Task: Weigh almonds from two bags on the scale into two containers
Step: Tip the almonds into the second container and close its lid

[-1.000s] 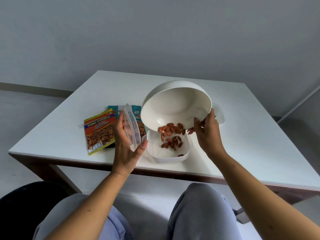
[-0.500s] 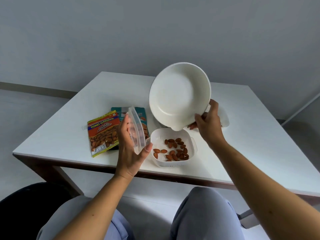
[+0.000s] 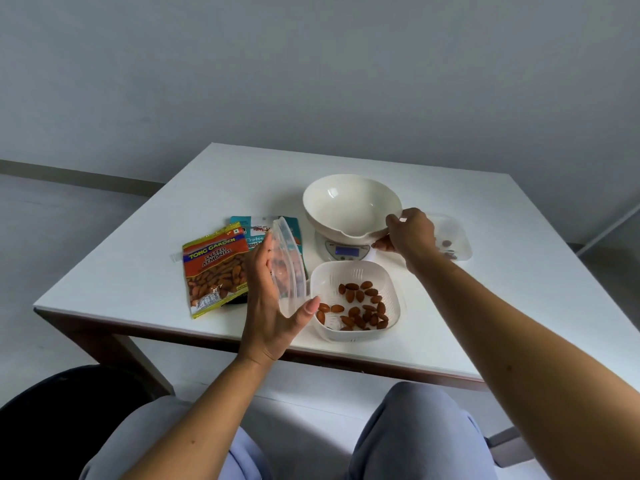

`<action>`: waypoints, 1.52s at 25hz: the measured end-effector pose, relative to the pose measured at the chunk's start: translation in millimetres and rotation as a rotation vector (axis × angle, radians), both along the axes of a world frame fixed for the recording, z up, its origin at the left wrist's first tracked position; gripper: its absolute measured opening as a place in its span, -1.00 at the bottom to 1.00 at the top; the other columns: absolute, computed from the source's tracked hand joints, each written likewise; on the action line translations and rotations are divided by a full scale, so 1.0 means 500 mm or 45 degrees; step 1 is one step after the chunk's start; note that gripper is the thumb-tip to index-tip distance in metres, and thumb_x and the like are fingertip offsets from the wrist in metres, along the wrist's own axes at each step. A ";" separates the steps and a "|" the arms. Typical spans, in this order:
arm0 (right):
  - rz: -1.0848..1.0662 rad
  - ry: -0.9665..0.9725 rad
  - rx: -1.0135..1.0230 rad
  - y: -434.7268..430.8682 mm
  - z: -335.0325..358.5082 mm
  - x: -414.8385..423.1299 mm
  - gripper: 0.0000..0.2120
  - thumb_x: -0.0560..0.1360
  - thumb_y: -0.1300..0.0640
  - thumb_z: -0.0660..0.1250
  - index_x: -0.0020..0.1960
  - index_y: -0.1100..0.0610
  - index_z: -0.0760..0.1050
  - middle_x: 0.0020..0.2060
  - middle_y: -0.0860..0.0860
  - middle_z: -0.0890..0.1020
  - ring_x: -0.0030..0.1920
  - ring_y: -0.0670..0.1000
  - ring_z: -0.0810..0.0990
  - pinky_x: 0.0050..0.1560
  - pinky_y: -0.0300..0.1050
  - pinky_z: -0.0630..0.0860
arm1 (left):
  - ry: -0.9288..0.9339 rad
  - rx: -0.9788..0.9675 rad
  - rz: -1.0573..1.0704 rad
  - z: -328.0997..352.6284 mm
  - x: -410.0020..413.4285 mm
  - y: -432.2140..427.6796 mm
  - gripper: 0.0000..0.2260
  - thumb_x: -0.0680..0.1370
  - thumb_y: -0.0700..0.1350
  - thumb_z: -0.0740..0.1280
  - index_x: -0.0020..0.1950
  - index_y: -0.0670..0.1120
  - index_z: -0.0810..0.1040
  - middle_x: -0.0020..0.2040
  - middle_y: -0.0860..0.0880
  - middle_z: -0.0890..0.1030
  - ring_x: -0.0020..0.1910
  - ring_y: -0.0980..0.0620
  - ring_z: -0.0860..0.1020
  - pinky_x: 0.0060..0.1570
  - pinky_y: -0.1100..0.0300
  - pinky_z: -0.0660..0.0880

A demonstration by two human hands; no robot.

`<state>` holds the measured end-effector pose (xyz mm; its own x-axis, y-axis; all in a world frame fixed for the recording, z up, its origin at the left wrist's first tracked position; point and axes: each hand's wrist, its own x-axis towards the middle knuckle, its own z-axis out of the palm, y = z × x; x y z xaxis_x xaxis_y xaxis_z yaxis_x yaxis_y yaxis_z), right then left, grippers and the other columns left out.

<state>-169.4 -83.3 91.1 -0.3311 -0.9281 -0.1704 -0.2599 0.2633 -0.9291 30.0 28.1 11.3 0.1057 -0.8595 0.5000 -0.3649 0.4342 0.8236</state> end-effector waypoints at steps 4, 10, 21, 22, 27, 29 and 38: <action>0.038 0.010 0.038 -0.005 0.001 0.001 -0.65 0.58 0.13 0.24 0.33 0.19 0.33 0.10 0.24 0.60 -0.14 0.17 0.70 -0.05 0.02 0.67 | -0.023 -0.024 -0.010 0.001 0.000 0.002 -0.09 0.38 0.44 0.22 0.52 -0.09 0.04 0.47 -0.11 0.17 0.49 0.00 0.20 0.31 0.26 0.38; 0.088 0.371 -0.315 0.070 -0.030 -0.009 -0.76 0.59 0.02 0.21 0.13 0.17 0.47 -0.23 0.09 0.64 -0.35 0.00 0.60 -0.34 -0.20 0.50 | -0.159 -0.052 -0.031 0.007 0.014 -0.008 -0.06 0.35 0.41 0.30 0.51 -0.14 0.13 0.45 -0.13 0.22 0.45 -0.07 0.26 0.29 -0.10 0.45; 0.320 0.356 -0.222 0.211 -0.121 -0.072 -0.54 0.61 0.02 0.15 -0.44 0.14 0.31 -0.60 -0.06 0.40 -0.50 0.01 0.33 -0.38 -0.12 0.27 | -1.239 0.290 -0.315 0.090 -0.055 -0.026 0.02 0.19 0.54 0.26 0.53 0.18 0.00 0.42 0.04 0.08 0.48 -0.01 0.08 0.46 -0.05 0.22; 0.329 0.347 -0.222 0.211 -0.120 -0.074 -0.56 0.62 0.02 0.14 -0.41 0.15 0.32 -0.58 -0.05 0.41 -0.49 0.01 0.33 -0.38 -0.12 0.27 | -1.278 0.342 -0.331 0.095 -0.056 -0.032 0.03 0.18 0.56 0.23 0.53 0.19 -0.03 0.42 0.06 0.05 0.48 -0.02 0.06 0.47 -0.06 0.20; 0.368 0.332 -0.219 0.209 -0.119 -0.078 -0.57 0.62 0.01 0.12 -0.38 0.16 0.38 -0.58 -0.05 0.43 -0.52 -0.03 0.35 -0.41 -0.15 0.29 | -1.485 0.385 -0.331 0.121 -0.068 -0.037 0.06 0.13 0.62 0.13 0.53 0.23 -0.11 0.47 0.06 -0.01 0.51 -0.03 -0.02 0.49 -0.10 0.13; 0.370 0.347 -0.233 0.209 -0.122 -0.077 -0.56 0.62 0.01 0.12 -0.35 0.22 0.42 -0.57 -0.05 0.45 -0.52 -0.03 0.37 -0.41 -0.15 0.30 | -1.517 0.397 -0.339 0.129 -0.077 -0.039 0.04 0.17 0.60 0.18 0.53 0.24 -0.13 0.50 0.06 -0.03 0.52 -0.04 -0.05 0.49 -0.11 0.10; 0.341 0.278 -0.232 0.207 -0.127 -0.084 -0.55 0.62 0.01 0.13 -0.39 0.18 0.36 -0.60 -0.03 0.43 -0.55 -0.05 0.35 -0.44 -0.16 0.31 | -1.369 0.469 -0.448 0.119 -0.088 -0.032 -0.03 0.24 0.52 0.26 0.54 0.26 -0.08 0.52 0.19 -0.11 0.54 0.05 -0.12 0.51 -0.07 0.09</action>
<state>-211.4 20.2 27.8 -0.0836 -0.9951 0.0525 -0.4935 -0.0044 -0.8697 -14.1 12.1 70.8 -0.4873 -0.8680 -0.0955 -0.8531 0.4499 0.2644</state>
